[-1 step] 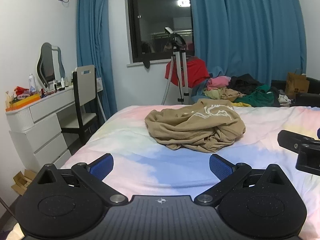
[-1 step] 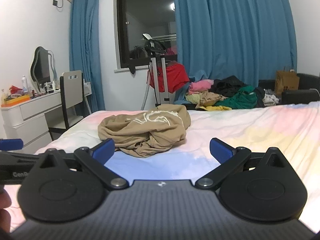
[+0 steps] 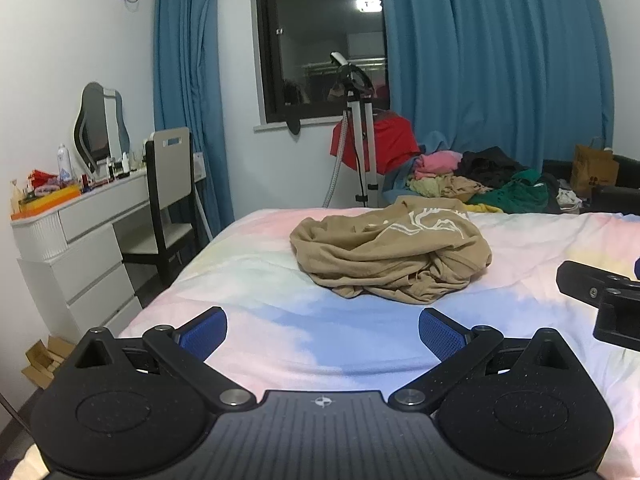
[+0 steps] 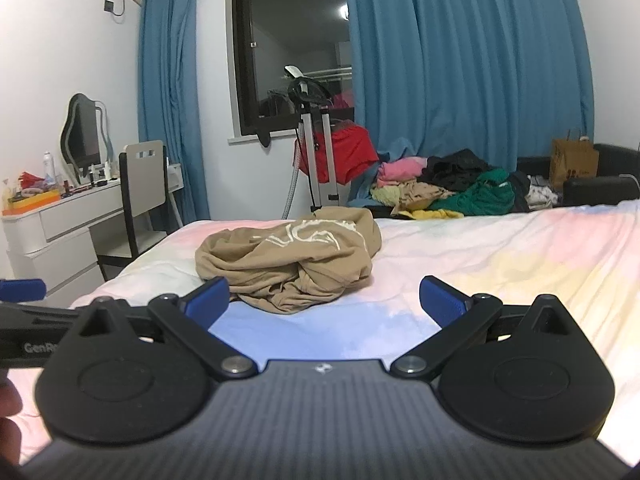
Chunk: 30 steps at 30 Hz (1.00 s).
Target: Fold clothes
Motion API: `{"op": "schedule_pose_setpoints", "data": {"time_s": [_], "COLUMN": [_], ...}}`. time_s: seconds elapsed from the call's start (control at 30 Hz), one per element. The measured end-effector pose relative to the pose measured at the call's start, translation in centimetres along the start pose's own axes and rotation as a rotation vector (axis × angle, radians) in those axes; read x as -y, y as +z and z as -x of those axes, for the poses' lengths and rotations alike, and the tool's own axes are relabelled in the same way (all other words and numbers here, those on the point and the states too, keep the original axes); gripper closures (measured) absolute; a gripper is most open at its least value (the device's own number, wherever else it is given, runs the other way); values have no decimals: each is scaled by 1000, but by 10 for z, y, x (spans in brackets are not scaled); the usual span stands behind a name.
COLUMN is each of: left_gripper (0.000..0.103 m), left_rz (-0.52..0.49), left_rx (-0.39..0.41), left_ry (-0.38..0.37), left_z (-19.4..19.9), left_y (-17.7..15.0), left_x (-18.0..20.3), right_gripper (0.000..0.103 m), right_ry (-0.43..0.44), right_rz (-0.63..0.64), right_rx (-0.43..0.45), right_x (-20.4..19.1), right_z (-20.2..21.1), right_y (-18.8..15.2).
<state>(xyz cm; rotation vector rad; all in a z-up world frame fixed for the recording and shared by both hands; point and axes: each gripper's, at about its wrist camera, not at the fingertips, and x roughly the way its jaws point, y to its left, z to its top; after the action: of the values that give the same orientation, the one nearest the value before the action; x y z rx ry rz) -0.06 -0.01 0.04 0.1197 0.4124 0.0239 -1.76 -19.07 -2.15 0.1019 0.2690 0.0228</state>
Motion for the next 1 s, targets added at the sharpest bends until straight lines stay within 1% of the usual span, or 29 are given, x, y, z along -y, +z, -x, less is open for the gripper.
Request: {"op": "schedule_pose_setpoints", "data": {"time_s": [0.1, 0.13, 0.2, 0.27, 0.33, 0.43, 1.0], "left_gripper": [0, 0, 0, 0, 0, 0, 0], "left_rz": [-17, -13, -4, 0, 5, 4, 23], "left_rx": [24, 12, -11, 2, -1, 20, 38], "left_ry": [8, 9, 10, 13, 8, 11, 18], "left_z": [7, 4, 0, 3, -4, 2, 9], "left_y": [-1, -1, 1, -1, 3, -2, -4], "left_x": [2, 0, -3, -3, -5, -5, -13], "right_gripper": [0, 0, 0, 0, 0, 0, 0], "right_ry": [1, 0, 4, 9, 7, 9, 0], "right_rz": [9, 13, -5, -15, -9, -5, 7], "right_rx": [28, 41, 15, -7, -13, -8, -4], "right_x": [-1, -1, 2, 4, 3, 1, -1], "right_z": [5, 8, 6, 1, -4, -3, -1], "right_y": [-2, -3, -6, -7, -8, -7, -10]}}
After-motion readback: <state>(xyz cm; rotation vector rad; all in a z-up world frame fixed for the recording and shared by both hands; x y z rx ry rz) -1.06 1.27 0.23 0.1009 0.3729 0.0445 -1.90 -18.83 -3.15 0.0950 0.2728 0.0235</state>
